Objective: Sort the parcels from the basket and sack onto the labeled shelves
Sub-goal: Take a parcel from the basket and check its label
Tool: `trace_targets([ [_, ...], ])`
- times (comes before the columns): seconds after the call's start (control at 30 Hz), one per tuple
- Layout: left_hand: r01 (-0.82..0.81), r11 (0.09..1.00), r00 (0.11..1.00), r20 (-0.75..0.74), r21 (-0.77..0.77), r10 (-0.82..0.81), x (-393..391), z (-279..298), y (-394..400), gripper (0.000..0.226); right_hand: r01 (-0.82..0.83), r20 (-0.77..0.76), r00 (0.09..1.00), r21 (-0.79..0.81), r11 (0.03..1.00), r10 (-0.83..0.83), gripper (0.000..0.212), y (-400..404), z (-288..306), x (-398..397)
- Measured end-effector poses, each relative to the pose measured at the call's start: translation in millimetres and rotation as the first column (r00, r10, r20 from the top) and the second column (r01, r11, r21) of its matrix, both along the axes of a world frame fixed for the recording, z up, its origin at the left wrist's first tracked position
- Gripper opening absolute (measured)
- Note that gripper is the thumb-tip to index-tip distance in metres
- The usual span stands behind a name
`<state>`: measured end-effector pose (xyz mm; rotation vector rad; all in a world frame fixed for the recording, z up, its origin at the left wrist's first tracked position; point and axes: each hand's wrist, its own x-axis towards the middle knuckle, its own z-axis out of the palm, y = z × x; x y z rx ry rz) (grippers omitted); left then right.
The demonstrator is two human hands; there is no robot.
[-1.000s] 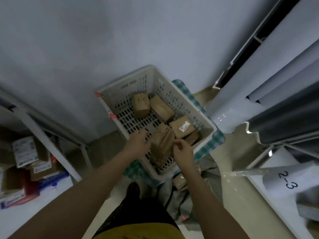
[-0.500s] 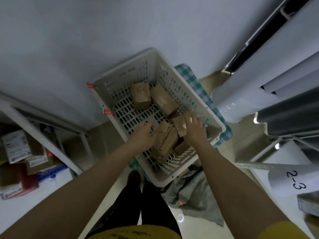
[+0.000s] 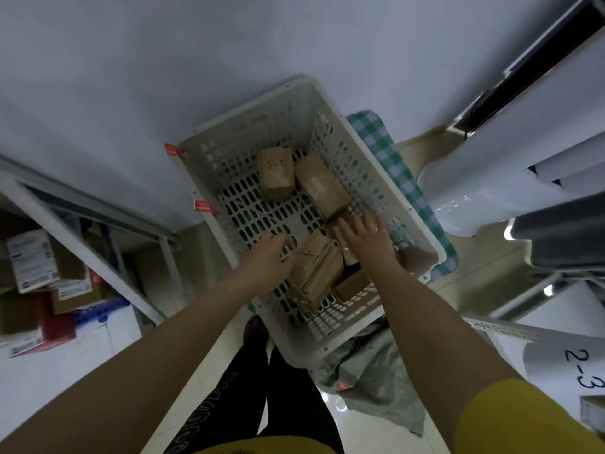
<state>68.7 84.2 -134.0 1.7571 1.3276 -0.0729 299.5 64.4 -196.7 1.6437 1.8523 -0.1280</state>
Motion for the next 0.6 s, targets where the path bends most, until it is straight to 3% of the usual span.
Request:
trace_targets([
  [0.2,-0.018,1.000,1.000,0.004,-0.021,0.018,0,11,2,0.032,0.056,-0.085,0.995,0.093,0.994,-0.048,0.101,0,20,4],
  [0.33,-0.009,1.000,1.000,-0.007,-0.029,0.009,2,26,1,0.042,0.144,-0.209,0.970,0.103,0.984,-0.120,0.090,-4,51,6],
  [0.43,-0.029,0.998,1.000,0.009,-0.049,0.029,6,40,3,0.046,0.299,-0.337,0.912,0.149,0.942,-0.236,0.092,-14,78,9],
  [0.6,-0.088,0.992,0.989,0.110,-0.088,0.097,18,73,10,0.046,0.478,-0.562,0.786,0.286,0.830,-0.259,0.094,-33,130,11],
])
